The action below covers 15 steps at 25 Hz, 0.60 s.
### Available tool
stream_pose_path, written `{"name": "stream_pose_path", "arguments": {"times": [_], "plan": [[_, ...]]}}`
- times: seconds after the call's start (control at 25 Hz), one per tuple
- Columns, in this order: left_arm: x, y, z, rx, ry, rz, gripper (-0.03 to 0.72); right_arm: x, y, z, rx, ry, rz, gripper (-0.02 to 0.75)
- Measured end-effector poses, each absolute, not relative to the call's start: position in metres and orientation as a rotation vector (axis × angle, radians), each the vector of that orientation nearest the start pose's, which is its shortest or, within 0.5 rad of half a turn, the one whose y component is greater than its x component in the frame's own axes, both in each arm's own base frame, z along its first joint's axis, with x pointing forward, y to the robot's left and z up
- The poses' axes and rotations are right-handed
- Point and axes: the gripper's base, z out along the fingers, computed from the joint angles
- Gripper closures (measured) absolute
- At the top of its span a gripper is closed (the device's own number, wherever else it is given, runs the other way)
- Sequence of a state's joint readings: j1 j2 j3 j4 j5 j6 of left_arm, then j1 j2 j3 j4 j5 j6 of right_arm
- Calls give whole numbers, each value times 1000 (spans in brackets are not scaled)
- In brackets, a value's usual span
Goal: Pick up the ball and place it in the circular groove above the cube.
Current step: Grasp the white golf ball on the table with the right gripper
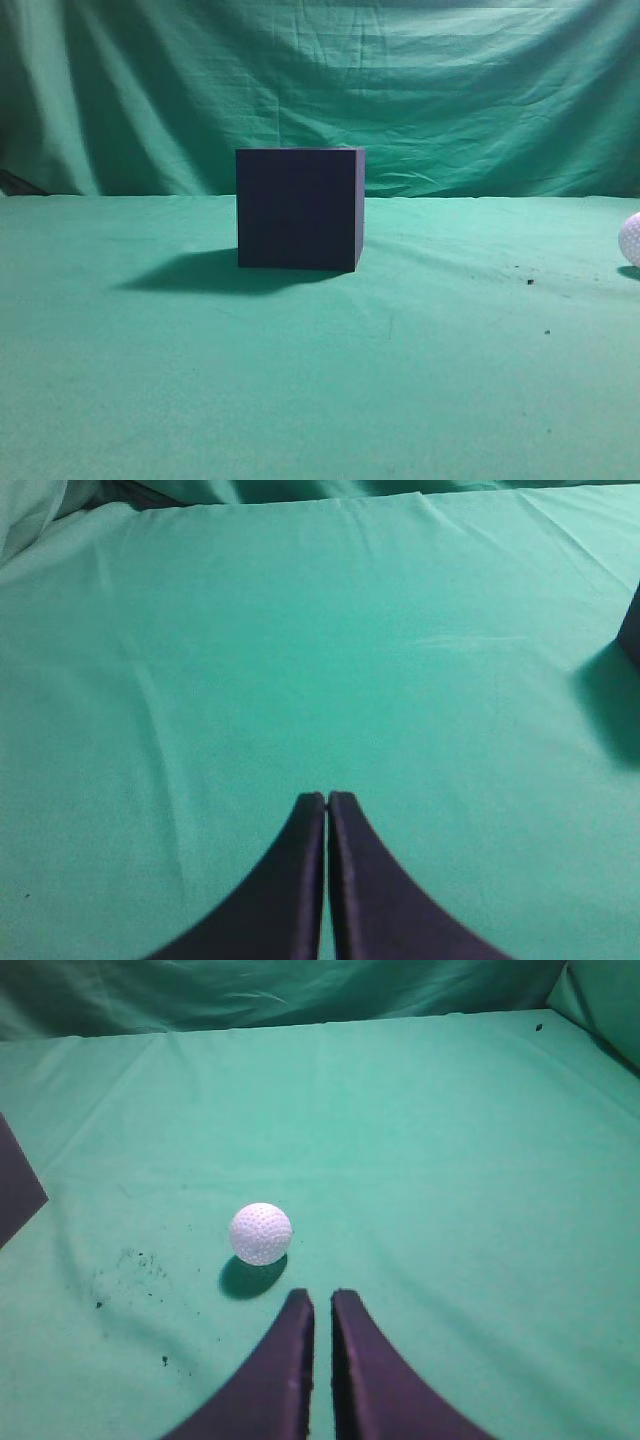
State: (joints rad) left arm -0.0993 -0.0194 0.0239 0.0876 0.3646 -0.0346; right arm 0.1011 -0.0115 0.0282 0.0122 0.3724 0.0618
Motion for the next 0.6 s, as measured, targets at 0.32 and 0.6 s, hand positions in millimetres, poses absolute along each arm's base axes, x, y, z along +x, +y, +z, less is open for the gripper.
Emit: {"name": "stream_pose_path", "arguments": {"times": [0.32, 0.6], "plan": [[52, -2, 173, 114, 1848, -7, 688, 52, 6, 171, -29, 1874, 124, 689], [52, -2, 173, 114, 1848, -7, 688, 52, 6, 171, -29, 1874, 124, 689]]}}
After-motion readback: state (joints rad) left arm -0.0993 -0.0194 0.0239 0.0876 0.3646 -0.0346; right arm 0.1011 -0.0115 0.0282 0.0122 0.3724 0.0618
